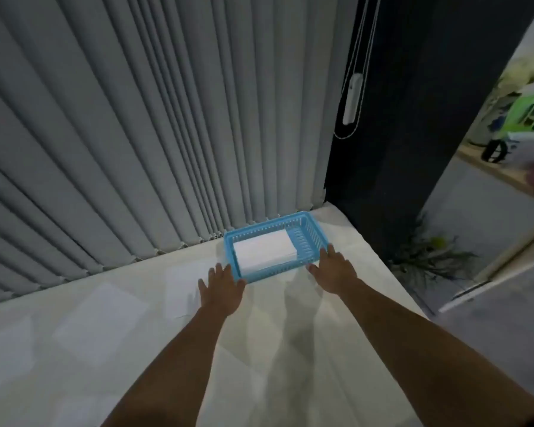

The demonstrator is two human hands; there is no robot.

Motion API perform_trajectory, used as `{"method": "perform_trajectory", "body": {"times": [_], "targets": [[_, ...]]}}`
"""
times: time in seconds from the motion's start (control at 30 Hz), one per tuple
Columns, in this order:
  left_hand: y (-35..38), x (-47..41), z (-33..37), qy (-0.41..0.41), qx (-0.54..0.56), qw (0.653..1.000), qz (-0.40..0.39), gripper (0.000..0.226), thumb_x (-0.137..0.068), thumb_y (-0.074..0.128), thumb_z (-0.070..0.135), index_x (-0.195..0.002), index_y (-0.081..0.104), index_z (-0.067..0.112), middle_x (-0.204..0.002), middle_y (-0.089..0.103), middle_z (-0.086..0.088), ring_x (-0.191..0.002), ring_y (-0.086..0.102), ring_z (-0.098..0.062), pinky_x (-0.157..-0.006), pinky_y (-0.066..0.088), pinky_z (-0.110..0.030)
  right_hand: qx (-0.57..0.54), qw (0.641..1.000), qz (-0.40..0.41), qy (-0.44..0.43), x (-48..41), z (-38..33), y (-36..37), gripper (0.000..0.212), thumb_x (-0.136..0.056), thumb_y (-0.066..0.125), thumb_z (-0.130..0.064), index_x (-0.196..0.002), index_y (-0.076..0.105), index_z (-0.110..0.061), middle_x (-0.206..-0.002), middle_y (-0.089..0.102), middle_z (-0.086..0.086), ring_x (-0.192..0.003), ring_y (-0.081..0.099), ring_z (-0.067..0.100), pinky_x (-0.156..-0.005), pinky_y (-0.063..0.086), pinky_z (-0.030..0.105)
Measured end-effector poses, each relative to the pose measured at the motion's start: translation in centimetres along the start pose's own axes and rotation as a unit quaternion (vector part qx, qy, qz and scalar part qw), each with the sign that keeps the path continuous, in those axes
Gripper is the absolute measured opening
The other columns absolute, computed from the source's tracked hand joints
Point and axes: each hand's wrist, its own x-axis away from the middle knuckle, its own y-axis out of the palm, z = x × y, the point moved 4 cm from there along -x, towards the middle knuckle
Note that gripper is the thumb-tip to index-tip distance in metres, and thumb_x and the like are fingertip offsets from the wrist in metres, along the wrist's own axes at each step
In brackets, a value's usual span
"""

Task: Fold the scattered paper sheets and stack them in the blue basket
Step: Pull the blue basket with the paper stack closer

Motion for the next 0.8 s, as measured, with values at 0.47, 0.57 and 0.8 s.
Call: {"method": "perform_trajectory", "body": {"times": [0.47, 0.57, 0.8], "targets": [[1.5, -4.3, -1.2, -0.093, 0.101, 0.990, 0.027, 0.047, -0.092, 0.044, 0.048, -0.125, 0.054, 0.016, -0.124, 0.060, -0.006, -0.119, 0.050, -0.028, -0.099, 0.045, -0.043, -0.199, 0.977, 0.052, 0.058, -7.4, 0.6, 0.0, 0.067, -0.097, 0.044, -0.037, -0.150, 0.013, -0.011, -0.136, 0.042, 0.016, -0.121, 0.046, 0.032, -0.094, 0.045, 0.045], [1.6, -4.0, -1.2, -0.119, 0.191, 0.974, 0.007, 0.047, -0.092, 0.051, 0.041, -0.129, 0.051, 0.012, -0.131, 0.056, -0.008, -0.126, 0.044, -0.030, -0.103, 0.041, -0.038, -0.248, 0.962, 0.075, 0.089, -6.9, 0.5, -0.2, 0.062, -0.096, 0.046, -0.034, -0.147, 0.022, -0.008, -0.132, 0.044, 0.019, -0.120, 0.047, 0.034, -0.093, 0.045, 0.044], [1.3, -0.5, -1.0, -0.083, 0.346, 0.934, -0.026, 0.039, -0.098, 0.046, 0.022, -0.134, 0.042, 0.007, -0.126, 0.055, -0.009, -0.108, 0.054, -0.022, -0.090, 0.043, -0.031, -0.356, 0.915, 0.141, 0.130, -1.1, 1.2, 0.4, 0.059, -0.093, 0.052, -0.035, -0.142, 0.032, -0.009, -0.126, 0.047, 0.018, -0.117, 0.049, 0.036, -0.093, 0.049, 0.048]]}}
